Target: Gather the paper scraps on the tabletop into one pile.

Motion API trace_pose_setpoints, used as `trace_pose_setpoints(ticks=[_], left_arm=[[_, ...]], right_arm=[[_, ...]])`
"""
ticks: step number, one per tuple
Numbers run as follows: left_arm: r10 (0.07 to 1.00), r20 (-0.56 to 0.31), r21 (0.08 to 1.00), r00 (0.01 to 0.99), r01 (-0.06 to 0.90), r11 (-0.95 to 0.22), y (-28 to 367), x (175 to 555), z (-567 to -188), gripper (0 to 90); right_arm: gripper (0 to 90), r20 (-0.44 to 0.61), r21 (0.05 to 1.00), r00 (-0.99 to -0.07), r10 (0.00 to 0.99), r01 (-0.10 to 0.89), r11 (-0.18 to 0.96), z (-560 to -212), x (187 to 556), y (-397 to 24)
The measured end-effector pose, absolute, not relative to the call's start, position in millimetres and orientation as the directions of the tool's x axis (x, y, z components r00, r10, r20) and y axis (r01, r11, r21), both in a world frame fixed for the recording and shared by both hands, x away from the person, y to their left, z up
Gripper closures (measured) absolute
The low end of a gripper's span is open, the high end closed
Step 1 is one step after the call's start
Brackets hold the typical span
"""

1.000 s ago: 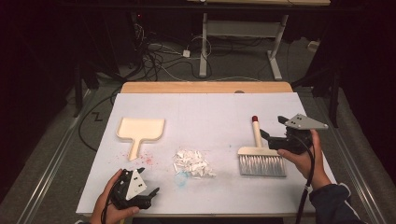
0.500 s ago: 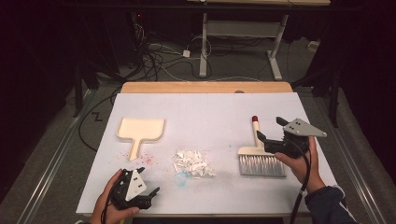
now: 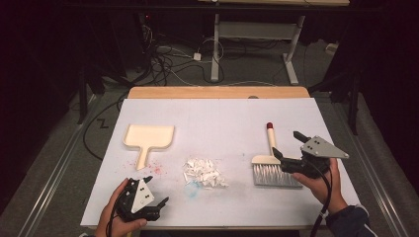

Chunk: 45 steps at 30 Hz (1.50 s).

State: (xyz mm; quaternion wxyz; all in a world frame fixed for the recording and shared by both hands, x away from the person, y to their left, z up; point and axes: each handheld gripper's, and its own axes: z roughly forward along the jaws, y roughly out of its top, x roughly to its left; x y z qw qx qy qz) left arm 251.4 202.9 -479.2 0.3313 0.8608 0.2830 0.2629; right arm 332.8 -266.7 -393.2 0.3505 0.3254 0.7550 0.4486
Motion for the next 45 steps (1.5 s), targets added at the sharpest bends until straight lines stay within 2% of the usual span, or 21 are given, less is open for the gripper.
trace_pose_setpoints(ticks=[16,32,38,42,45], left_arm=[[0.673,0.273,0.754,0.688,0.282,-0.594,205.2,251.2,-473.7,16.0],[0.7,0.301,0.775,0.648,0.262,-0.575,204.1,251.8,-470.1,15.9],[0.709,0.303,0.78,0.637,0.261,-0.568,203.8,254.4,-468.5,15.9],[0.716,0.303,0.789,0.628,0.256,-0.558,203.2,255.0,-467.2,15.9],[0.721,0.305,0.795,0.622,0.251,-0.553,202.8,253.8,-465.3,15.9]], right_arm=[[17.9,-0.291,0.893,-0.533,0.794,0.147,0.426,-406.2,307.6,-278.8],[18.6,-0.313,0.875,-0.512,0.8,0.171,0.452,-432.6,284.8,-297.1],[18.4,-0.299,0.866,-0.523,0.798,0.202,0.457,-444.6,279.0,-301.7],[18.5,-0.33,0.854,-0.525,0.785,0.189,0.485,-454.9,271.2,-301.0],[18.1,-0.306,0.854,-0.548,0.779,0.203,0.479,-459.6,266.5,-299.2]])
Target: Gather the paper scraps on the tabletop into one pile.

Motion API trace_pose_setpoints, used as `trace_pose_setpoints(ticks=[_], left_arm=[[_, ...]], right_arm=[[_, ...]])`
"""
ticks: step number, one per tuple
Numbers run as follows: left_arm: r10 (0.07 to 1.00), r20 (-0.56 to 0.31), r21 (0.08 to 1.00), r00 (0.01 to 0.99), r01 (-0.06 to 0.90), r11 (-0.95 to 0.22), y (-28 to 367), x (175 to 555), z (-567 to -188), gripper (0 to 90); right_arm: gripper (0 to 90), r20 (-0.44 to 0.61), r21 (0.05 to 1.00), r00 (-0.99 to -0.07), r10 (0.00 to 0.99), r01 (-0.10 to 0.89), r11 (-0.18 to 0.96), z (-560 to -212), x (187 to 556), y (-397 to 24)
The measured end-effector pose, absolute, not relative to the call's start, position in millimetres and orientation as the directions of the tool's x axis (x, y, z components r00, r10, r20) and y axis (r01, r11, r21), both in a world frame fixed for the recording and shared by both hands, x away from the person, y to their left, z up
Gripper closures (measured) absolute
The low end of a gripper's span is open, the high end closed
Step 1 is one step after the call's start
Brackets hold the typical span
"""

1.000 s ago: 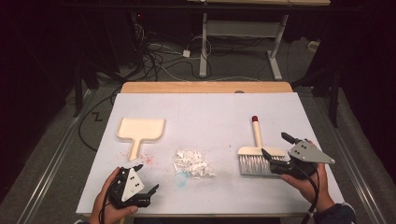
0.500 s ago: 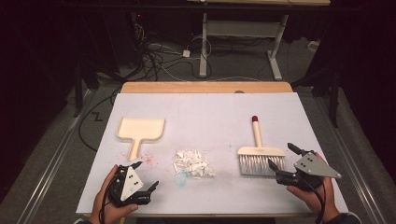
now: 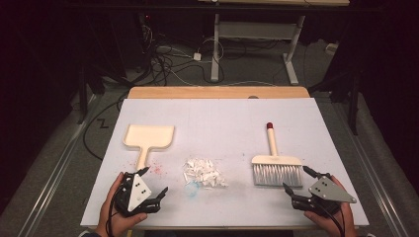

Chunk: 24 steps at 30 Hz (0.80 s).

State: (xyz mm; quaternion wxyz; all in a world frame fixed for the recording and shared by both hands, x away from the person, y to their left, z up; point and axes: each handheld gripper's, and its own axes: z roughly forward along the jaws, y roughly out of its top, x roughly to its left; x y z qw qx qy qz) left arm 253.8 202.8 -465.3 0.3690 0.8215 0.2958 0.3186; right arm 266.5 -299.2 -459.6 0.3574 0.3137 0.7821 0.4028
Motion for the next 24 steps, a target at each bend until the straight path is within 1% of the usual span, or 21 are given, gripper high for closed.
trace_pose_setpoints(ticks=[7,11,14,24], left_arm=[[0.721,0.306,0.796,0.622,0.248,-0.552,200.5,253.6,-466.6,15.9],[0.706,0.322,0.786,0.631,0.238,-0.571,198.3,253.2,-468.6,15.9],[0.709,0.31,0.789,0.634,0.245,-0.564,198.5,252.5,-470.3,15.9],[0.689,0.328,0.772,0.647,0.237,-0.59,196.5,251.2,-472.0,15.9]], right_arm=[[17.4,-0.3,0.86,-0.563,0.77,0.19,0.474,-458.6,261.9,-296.6],[17.3,-0.305,0.855,-0.569,0.763,0.189,0.483,-459.2,260.2,-295.2],[17.3,-0.306,0.861,-0.563,0.768,0.181,0.476,-456.1,258.8,-293.5],[17.2,-0.31,0.865,-0.544,0.78,0.18,0.469,-454.5,258.4,-296.5]])
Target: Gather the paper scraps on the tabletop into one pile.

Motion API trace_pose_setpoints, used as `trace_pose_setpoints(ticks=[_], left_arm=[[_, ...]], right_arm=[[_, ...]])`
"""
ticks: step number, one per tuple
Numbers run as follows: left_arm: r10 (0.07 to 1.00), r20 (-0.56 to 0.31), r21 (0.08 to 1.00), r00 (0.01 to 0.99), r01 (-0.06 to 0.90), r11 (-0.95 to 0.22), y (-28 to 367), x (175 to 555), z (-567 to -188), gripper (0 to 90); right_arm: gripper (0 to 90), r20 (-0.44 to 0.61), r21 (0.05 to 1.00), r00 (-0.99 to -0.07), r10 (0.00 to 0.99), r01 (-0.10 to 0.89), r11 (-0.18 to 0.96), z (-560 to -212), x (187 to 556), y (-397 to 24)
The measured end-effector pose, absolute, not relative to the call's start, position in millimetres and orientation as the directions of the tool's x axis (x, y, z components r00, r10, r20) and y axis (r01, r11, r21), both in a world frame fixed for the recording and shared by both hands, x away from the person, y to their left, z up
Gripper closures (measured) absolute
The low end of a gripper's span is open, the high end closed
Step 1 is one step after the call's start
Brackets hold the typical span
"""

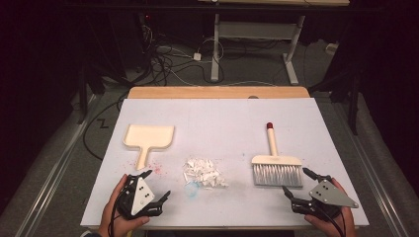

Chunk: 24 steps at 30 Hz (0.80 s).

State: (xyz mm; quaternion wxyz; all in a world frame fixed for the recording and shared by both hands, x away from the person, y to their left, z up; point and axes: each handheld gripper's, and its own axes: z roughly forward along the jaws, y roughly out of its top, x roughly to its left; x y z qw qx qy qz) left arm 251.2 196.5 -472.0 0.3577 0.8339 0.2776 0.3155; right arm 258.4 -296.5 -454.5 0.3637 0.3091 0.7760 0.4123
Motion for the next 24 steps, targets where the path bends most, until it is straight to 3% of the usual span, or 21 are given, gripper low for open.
trace_pose_setpoints(ticks=[24], left_arm=[[0.68,0.333,0.761,0.653,0.24,-0.603,194.3,252.8,-474.5,15.9]], right_arm=[[17.4,-0.307,0.877,-0.523,0.795,0.169,0.449,-449.5,257.5,-300.4]])
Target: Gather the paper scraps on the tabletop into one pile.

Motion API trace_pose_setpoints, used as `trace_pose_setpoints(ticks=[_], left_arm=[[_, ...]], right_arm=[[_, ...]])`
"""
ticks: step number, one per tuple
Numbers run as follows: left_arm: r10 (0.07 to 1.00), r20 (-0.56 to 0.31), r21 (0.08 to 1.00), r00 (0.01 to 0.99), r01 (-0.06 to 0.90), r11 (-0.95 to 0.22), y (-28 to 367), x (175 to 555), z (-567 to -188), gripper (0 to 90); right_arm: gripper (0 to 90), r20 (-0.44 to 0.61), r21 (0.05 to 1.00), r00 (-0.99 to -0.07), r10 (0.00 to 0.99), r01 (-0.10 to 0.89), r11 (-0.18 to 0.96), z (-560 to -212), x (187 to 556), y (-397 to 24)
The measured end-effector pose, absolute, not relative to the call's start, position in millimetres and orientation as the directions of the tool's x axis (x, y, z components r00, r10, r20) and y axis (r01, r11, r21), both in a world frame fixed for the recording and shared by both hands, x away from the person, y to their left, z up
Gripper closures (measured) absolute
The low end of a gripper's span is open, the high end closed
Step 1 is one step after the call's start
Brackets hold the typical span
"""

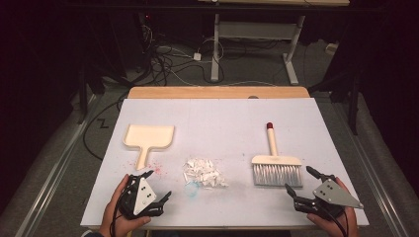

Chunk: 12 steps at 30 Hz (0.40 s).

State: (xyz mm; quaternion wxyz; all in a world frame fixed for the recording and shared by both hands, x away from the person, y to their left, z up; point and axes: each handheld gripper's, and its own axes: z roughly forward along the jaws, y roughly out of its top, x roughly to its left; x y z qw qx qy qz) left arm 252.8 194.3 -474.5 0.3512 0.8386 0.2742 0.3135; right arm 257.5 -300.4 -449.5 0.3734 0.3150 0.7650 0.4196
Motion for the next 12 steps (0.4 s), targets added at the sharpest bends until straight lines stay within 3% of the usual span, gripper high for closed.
trace_pose_setpoints(ticks=[12], left_arm=[[0.675,0.331,0.757,0.659,0.242,-0.607,194.1,253.9,-475.1,15.9]], right_arm=[[17.4,-0.313,0.867,-0.524,0.793,0.183,0.463,-452.0,260.3,-300.8]])
